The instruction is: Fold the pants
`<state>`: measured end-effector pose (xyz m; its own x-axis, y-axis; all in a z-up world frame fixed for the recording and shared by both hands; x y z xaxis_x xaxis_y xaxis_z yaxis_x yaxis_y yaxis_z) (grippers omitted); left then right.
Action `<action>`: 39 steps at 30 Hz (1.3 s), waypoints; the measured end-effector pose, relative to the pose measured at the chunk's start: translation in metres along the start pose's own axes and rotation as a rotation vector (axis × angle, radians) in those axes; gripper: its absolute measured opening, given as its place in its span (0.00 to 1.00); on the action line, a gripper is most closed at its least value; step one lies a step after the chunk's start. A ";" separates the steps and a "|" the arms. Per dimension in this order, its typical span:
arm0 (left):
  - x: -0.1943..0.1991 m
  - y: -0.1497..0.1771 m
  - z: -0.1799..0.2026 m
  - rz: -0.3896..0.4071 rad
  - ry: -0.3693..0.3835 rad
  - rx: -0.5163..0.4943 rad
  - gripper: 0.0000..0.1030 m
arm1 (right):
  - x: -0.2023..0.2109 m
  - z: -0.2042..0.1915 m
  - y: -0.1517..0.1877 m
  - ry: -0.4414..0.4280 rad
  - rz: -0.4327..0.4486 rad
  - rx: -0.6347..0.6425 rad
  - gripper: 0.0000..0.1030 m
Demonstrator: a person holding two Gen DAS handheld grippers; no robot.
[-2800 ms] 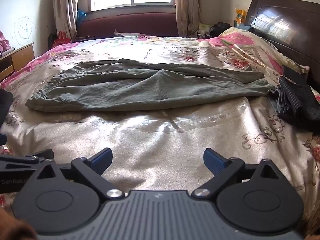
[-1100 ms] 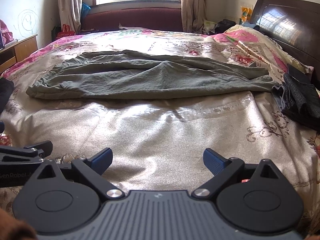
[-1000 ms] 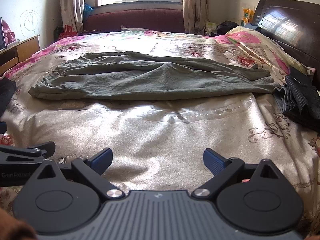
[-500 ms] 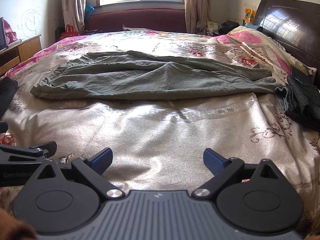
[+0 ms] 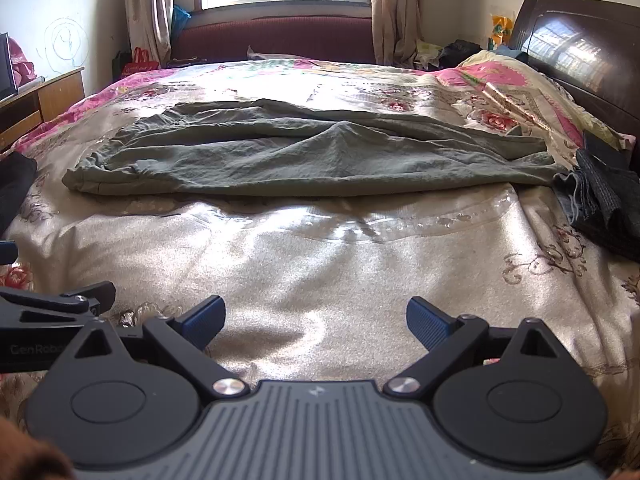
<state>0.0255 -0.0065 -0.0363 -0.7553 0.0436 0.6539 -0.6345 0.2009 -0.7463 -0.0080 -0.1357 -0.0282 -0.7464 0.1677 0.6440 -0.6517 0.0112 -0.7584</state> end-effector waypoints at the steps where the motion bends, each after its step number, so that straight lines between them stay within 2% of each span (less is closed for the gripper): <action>1: 0.000 0.000 0.000 -0.001 0.000 0.000 1.00 | 0.000 0.000 0.000 -0.001 0.000 0.000 0.94; 25: -0.006 -0.002 0.001 -0.032 0.026 0.018 1.00 | -0.002 0.002 0.000 0.007 -0.003 0.001 0.94; 39: -0.013 -0.010 -0.012 -0.037 0.075 0.083 1.00 | -0.001 -0.008 -0.020 0.019 0.017 0.044 0.94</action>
<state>0.0439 0.0028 -0.0360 -0.7188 0.1110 0.6863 -0.6755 0.1222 -0.7272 0.0072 -0.1286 -0.0146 -0.7548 0.1863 0.6289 -0.6449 -0.0353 -0.7635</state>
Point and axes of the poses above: each gripper's, at about its wrist camera, not at the fingertips, and x roughly against the way its jaws point, z to its right, y to its underside, the point moved 4 cm from there along -x, roughly the way its jaws point, and after that the axes turned 6 degrees about y, right-handed, at the moved point
